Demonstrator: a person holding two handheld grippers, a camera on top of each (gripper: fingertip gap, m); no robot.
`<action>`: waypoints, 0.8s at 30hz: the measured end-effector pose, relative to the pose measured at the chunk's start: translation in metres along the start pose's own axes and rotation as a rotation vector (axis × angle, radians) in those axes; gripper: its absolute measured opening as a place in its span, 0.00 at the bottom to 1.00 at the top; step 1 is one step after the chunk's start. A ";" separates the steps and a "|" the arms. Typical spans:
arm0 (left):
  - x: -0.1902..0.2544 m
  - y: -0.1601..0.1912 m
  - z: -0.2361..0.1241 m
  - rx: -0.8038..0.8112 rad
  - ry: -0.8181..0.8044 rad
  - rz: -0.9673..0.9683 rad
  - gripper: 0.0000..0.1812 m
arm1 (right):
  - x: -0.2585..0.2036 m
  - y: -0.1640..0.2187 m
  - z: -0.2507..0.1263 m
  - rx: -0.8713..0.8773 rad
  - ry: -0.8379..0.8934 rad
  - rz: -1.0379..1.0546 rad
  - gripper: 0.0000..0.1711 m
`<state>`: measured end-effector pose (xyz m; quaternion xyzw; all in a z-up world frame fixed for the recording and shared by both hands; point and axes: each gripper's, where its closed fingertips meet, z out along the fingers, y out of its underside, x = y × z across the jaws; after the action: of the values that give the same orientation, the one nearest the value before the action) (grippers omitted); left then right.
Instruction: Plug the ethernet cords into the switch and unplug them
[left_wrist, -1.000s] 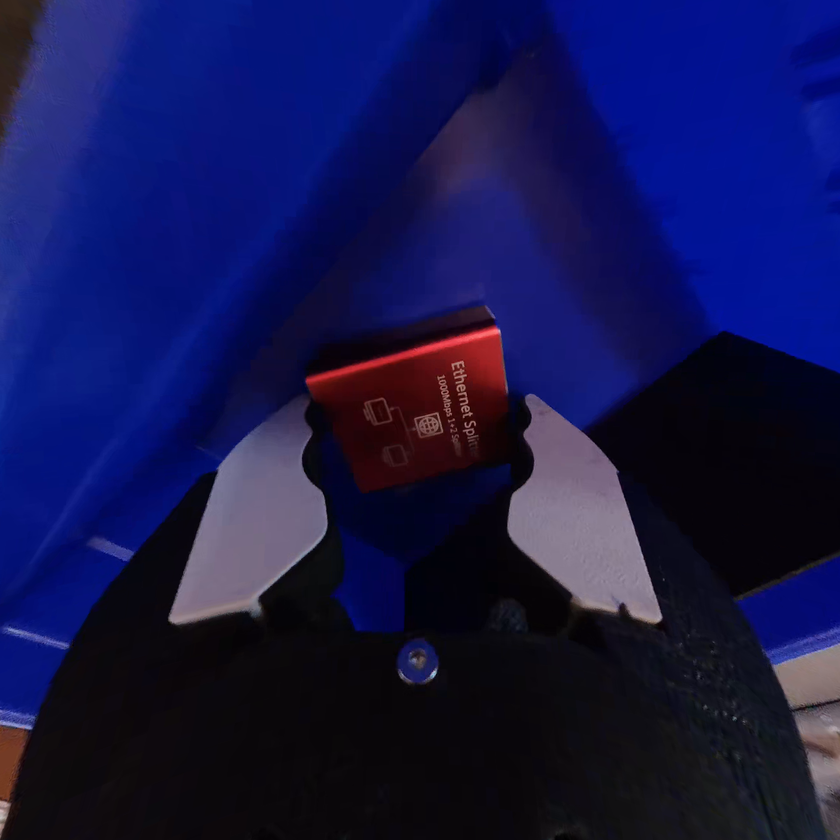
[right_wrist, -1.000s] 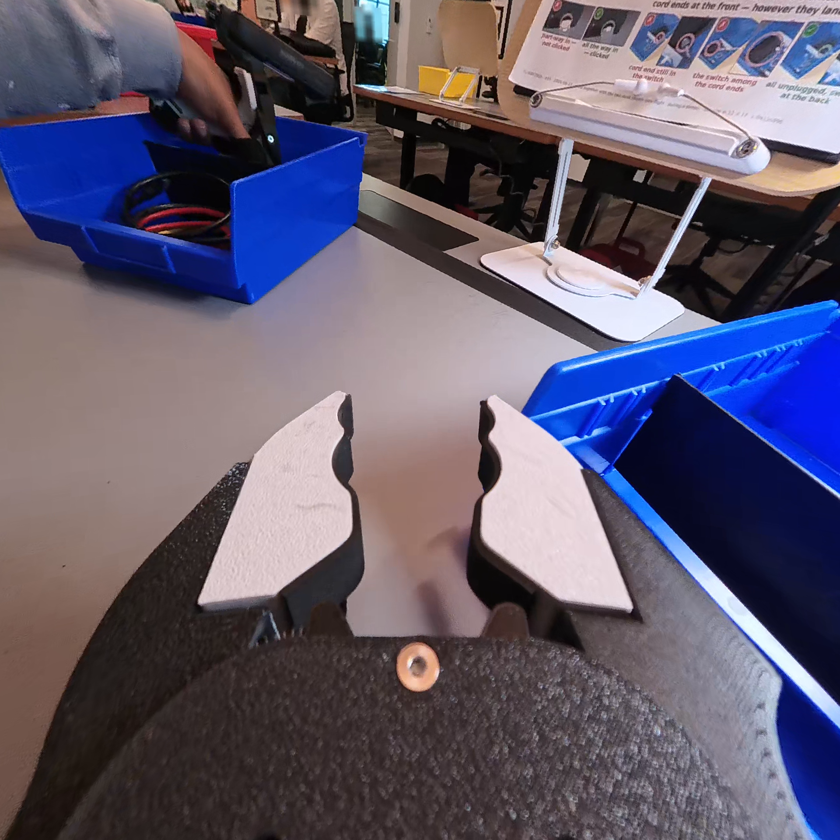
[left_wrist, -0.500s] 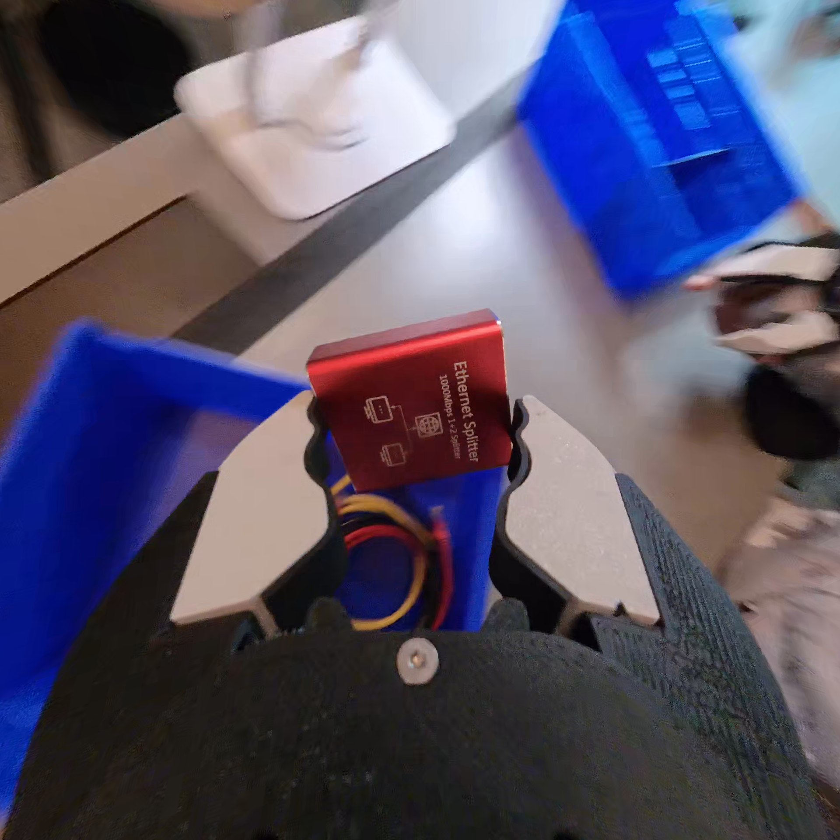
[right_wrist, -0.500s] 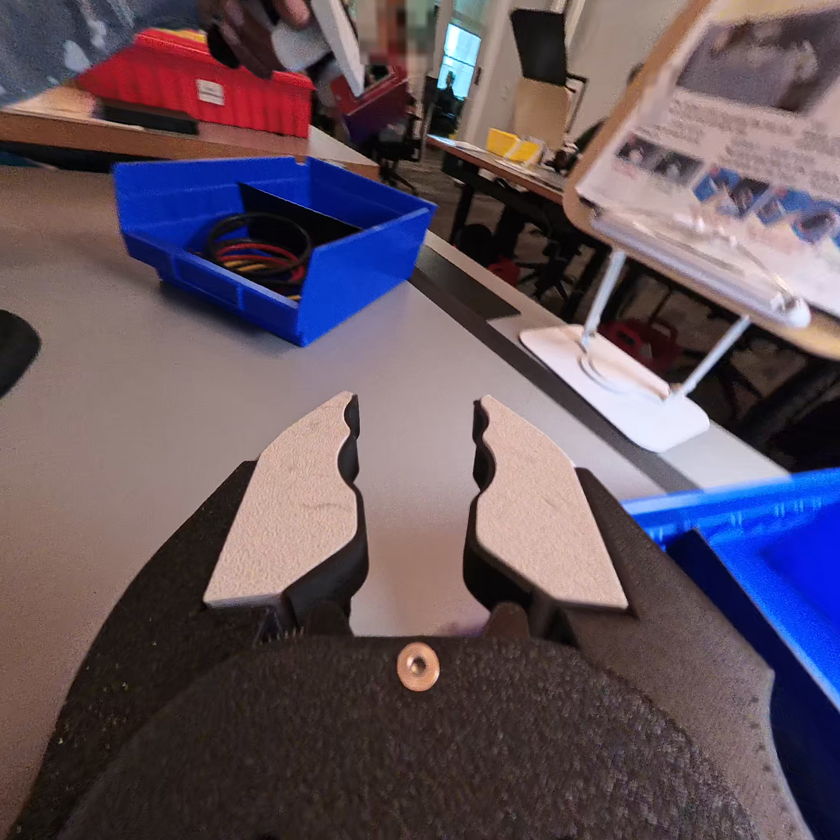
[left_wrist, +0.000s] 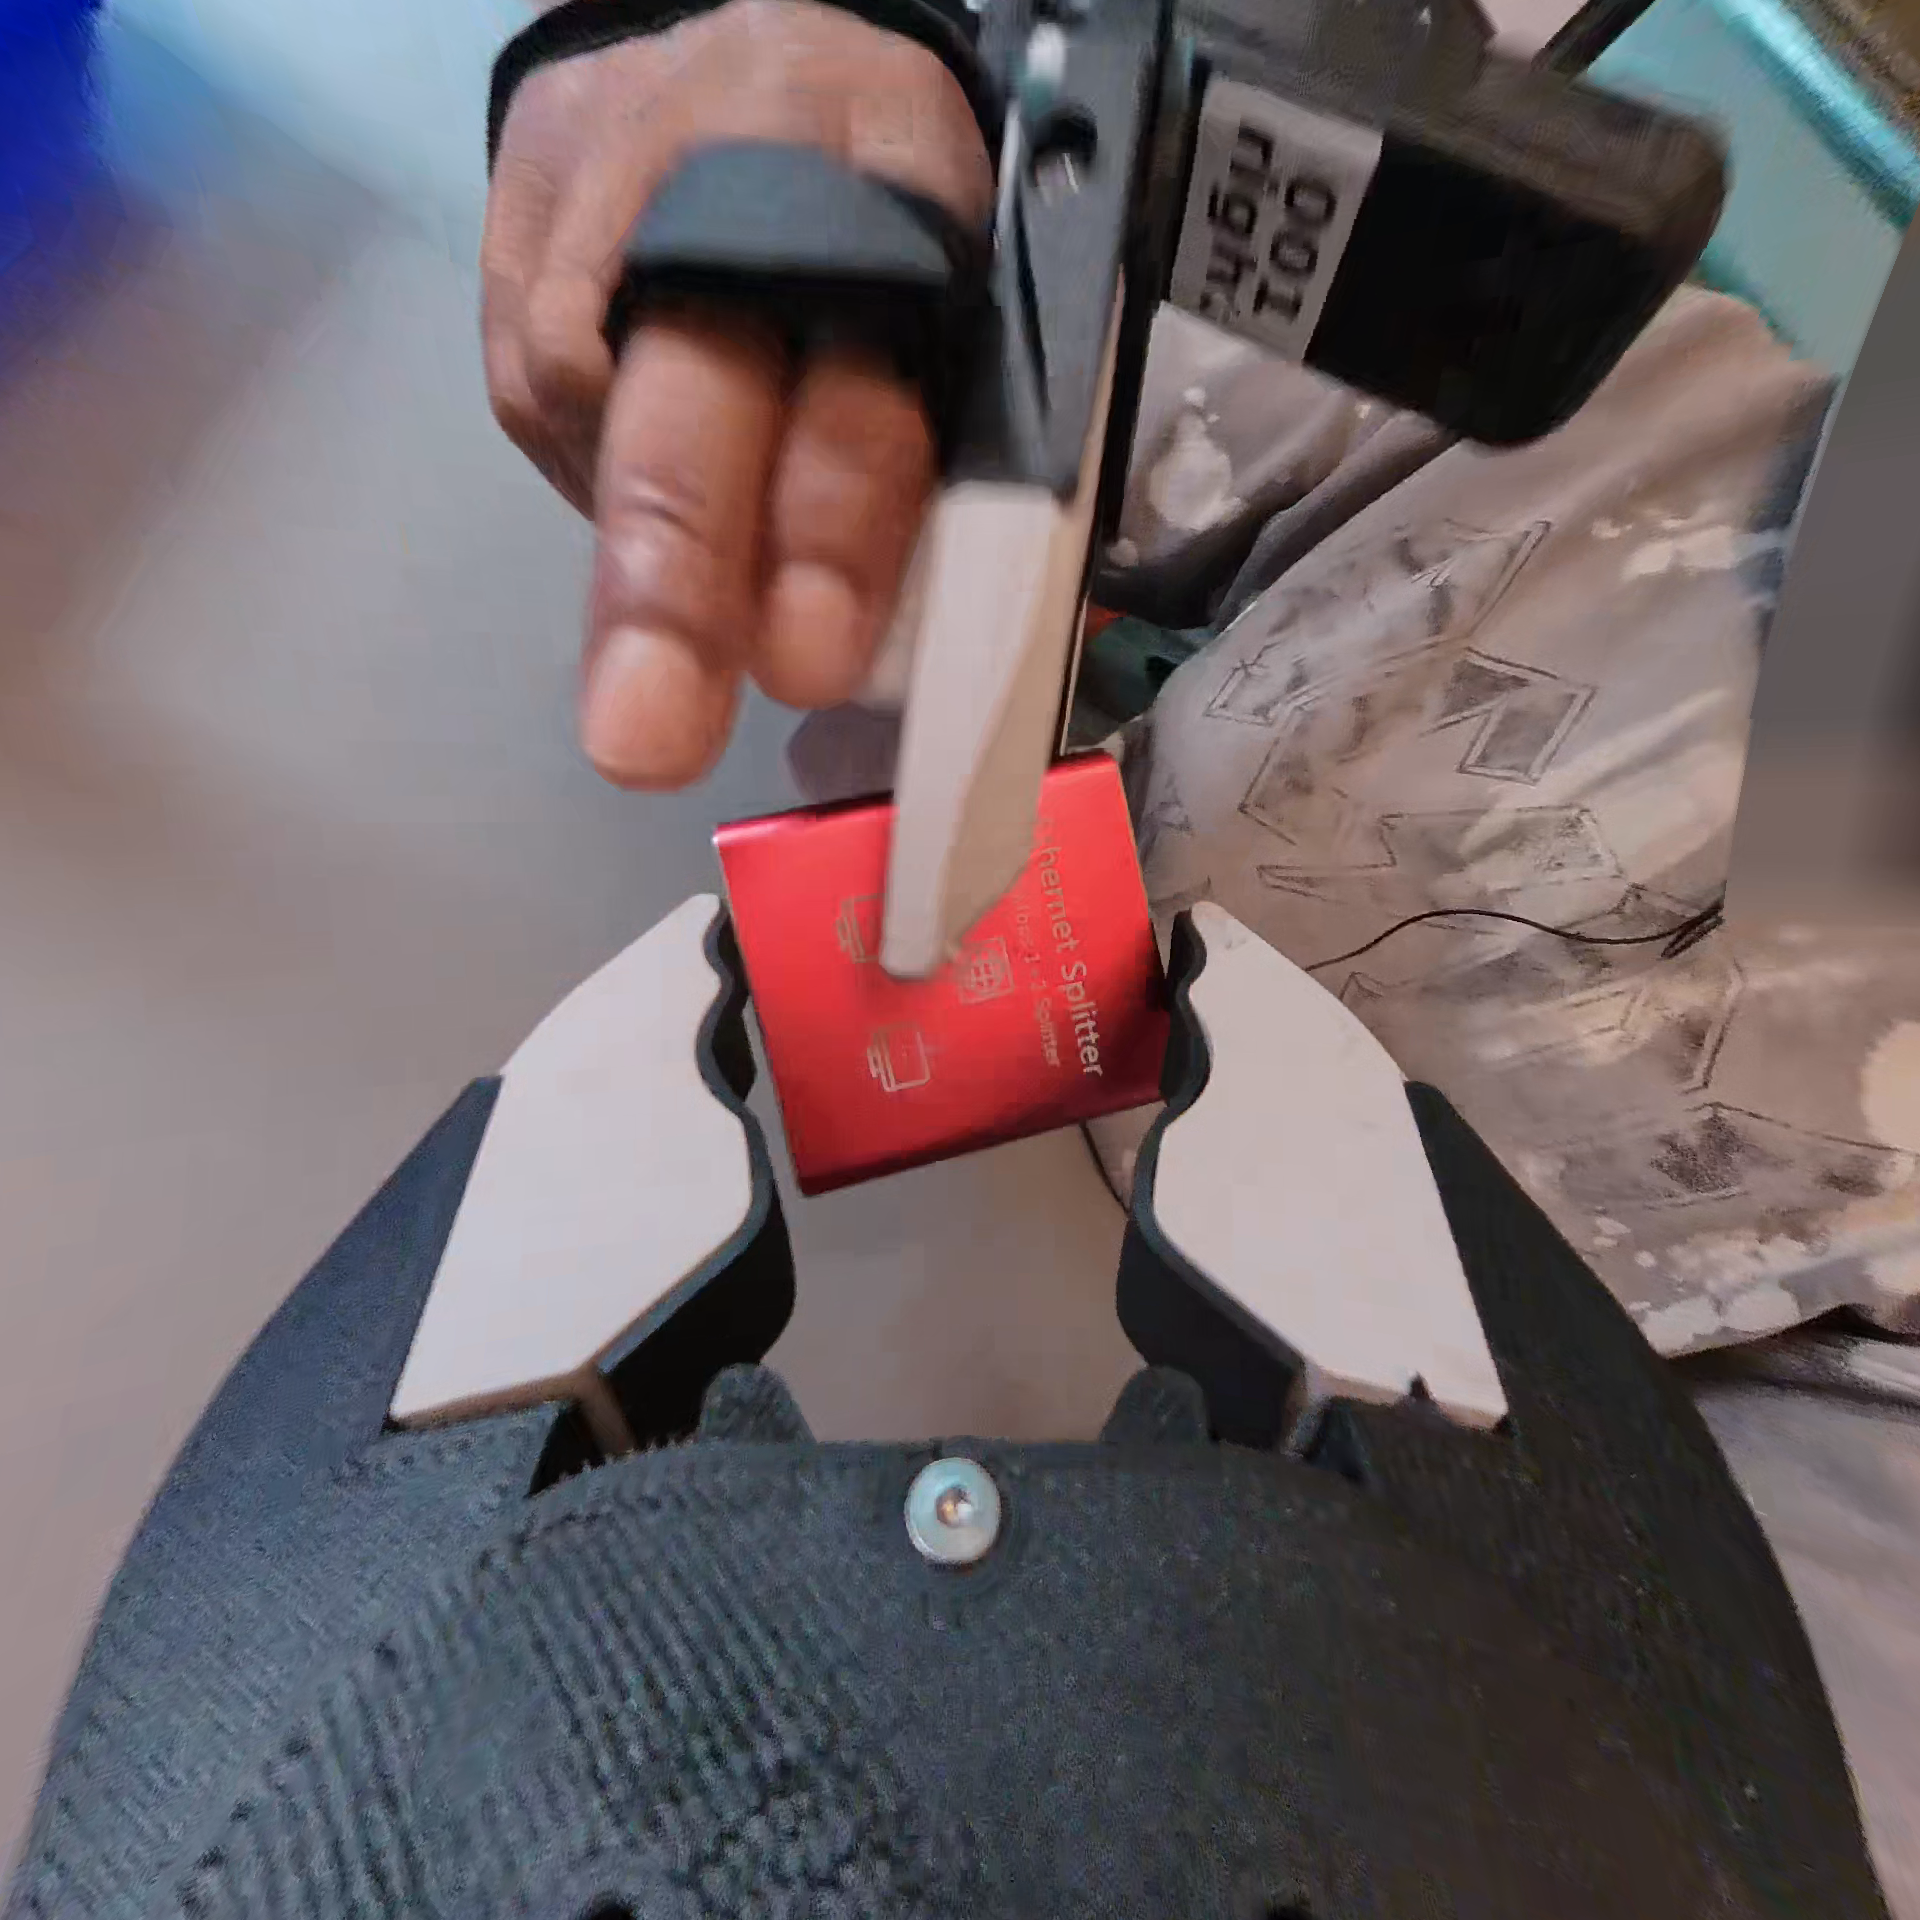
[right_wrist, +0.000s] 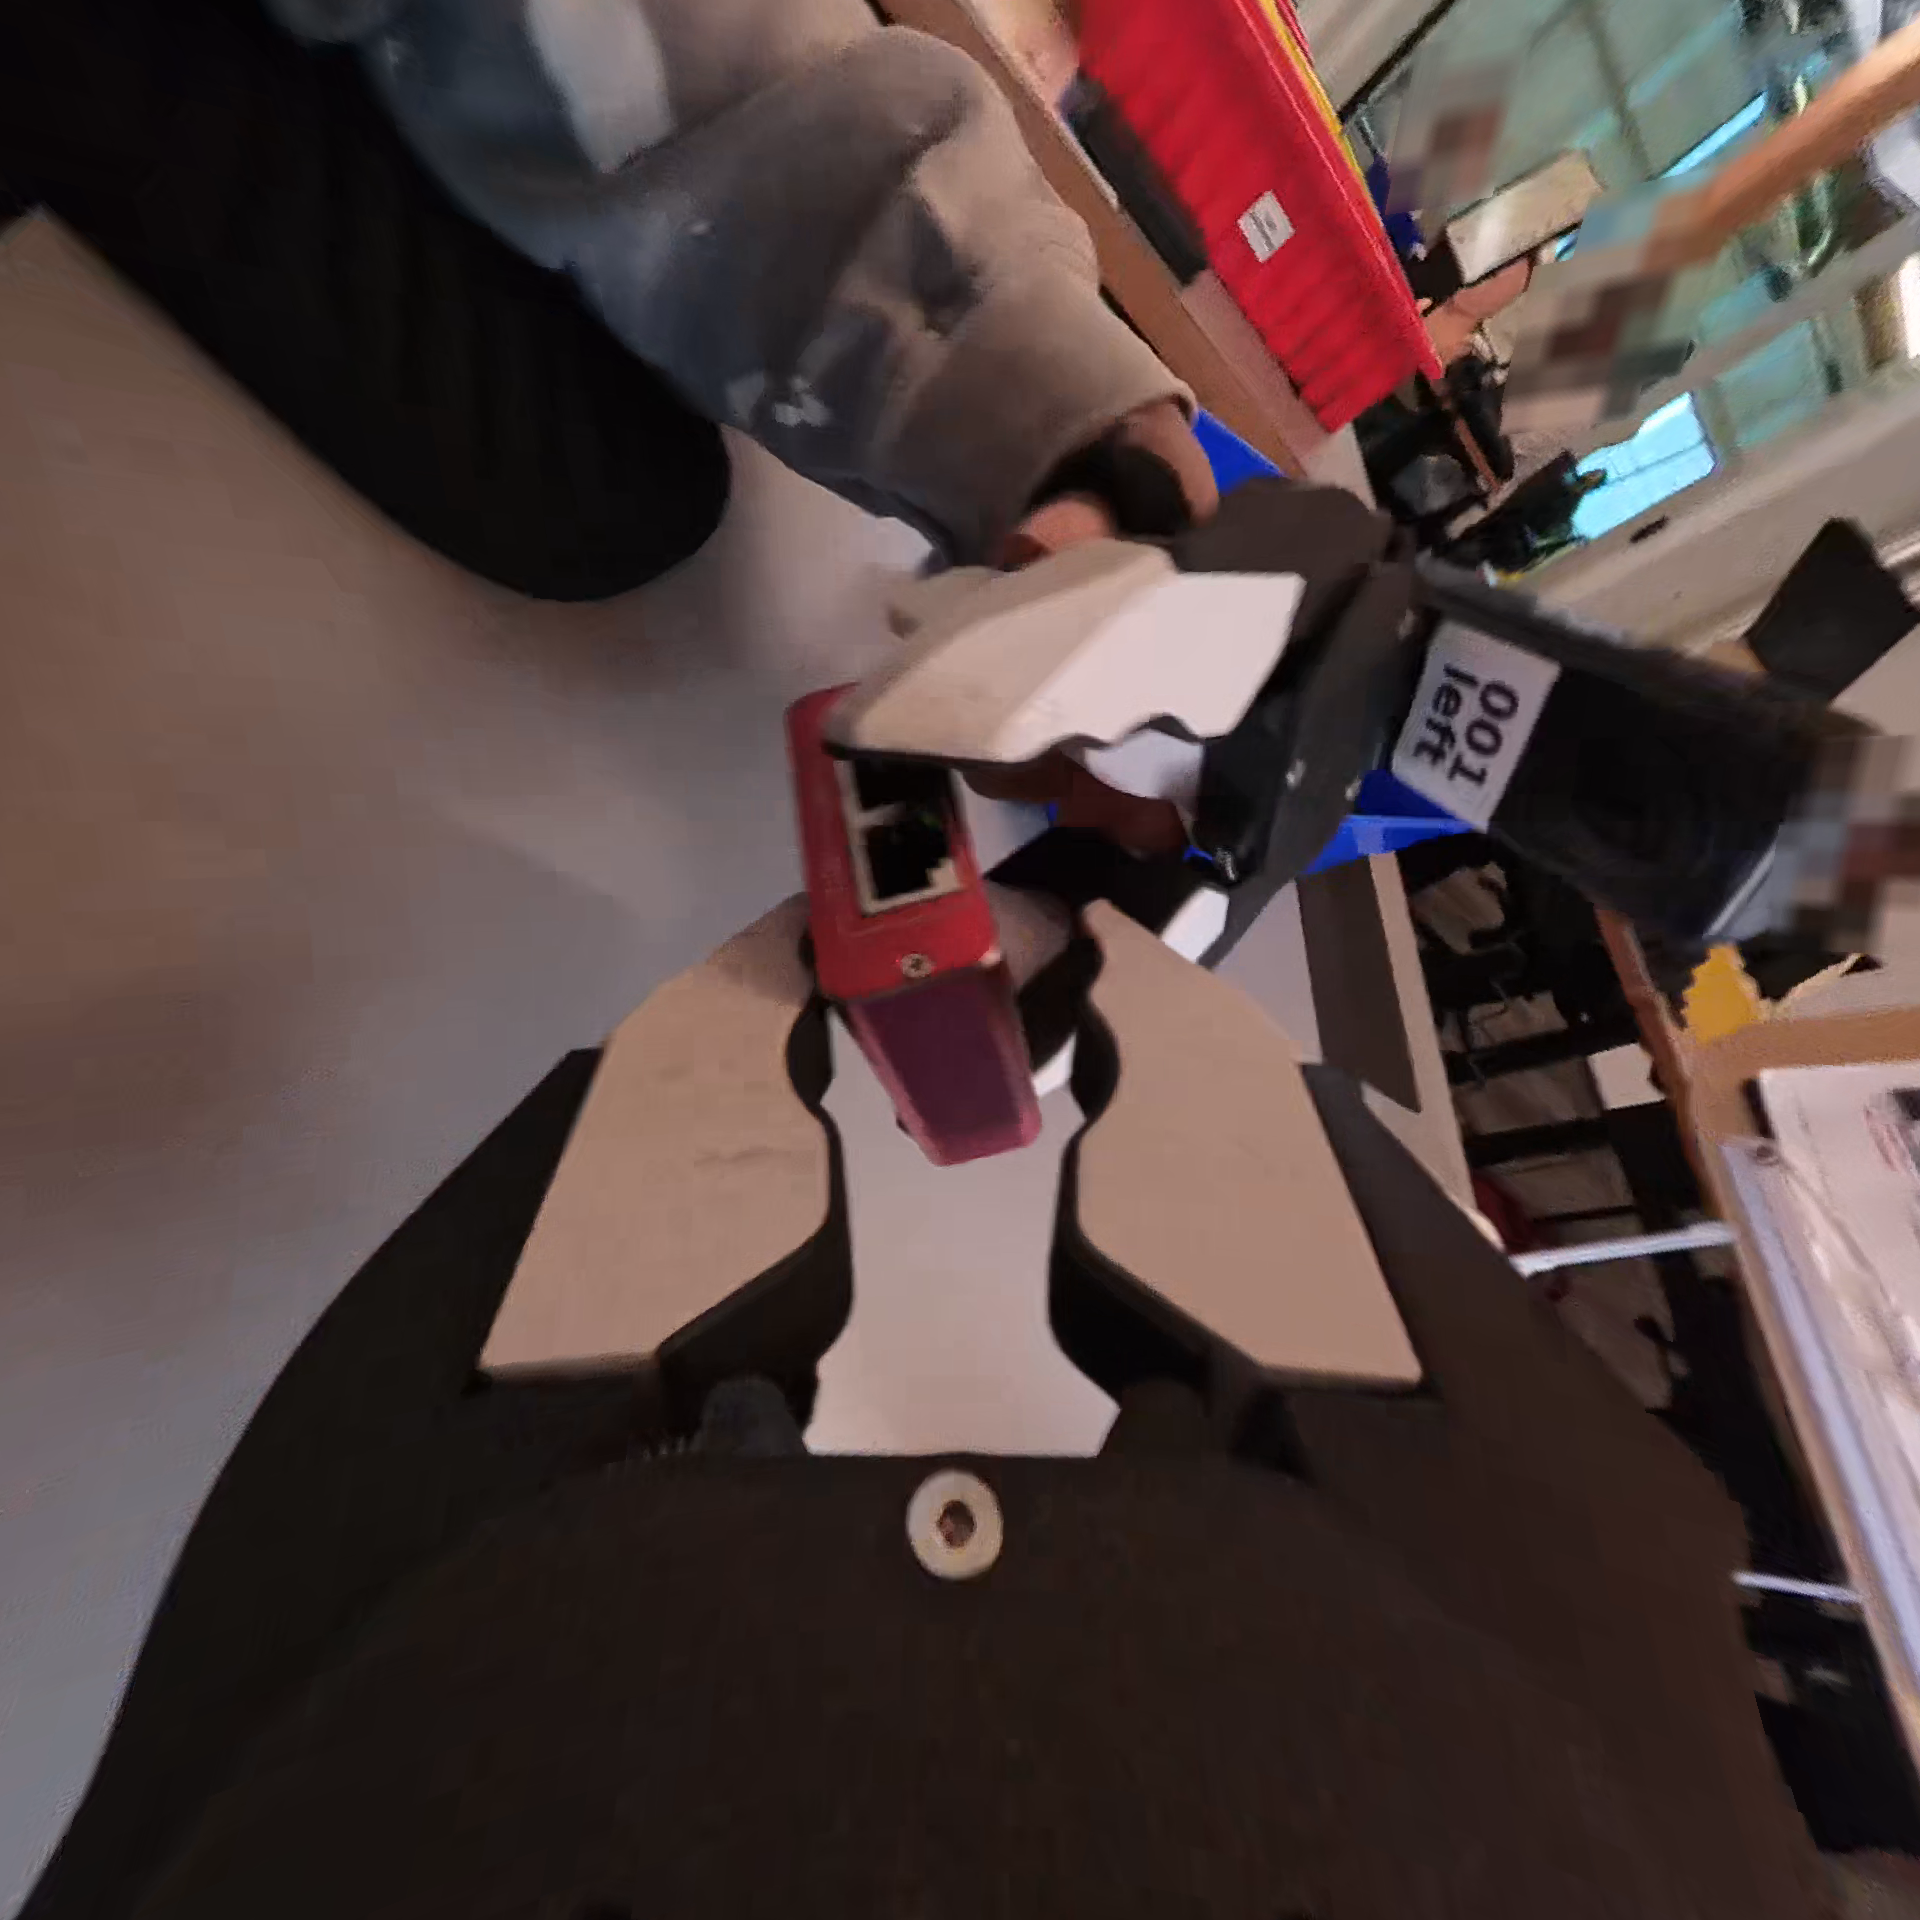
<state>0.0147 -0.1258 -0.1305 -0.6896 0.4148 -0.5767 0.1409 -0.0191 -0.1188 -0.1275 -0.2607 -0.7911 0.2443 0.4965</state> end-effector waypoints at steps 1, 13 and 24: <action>-0.002 -0.001 -0.001 0.028 0.016 -0.009 0.43 | -0.002 0.001 0.000 0.005 0.024 -0.025 0.18; -0.058 -0.002 -0.032 0.044 -0.574 0.219 0.29 | 0.003 0.059 0.008 -0.053 -0.181 0.671 0.16; -0.020 -0.049 -0.060 0.466 -0.423 0.327 0.15 | 0.054 0.031 -0.020 0.335 -0.010 0.924 0.25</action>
<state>-0.0196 -0.0637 -0.0930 -0.6676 0.3384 -0.4700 0.4679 -0.0155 -0.0574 -0.1039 -0.4996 -0.5450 0.5642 0.3674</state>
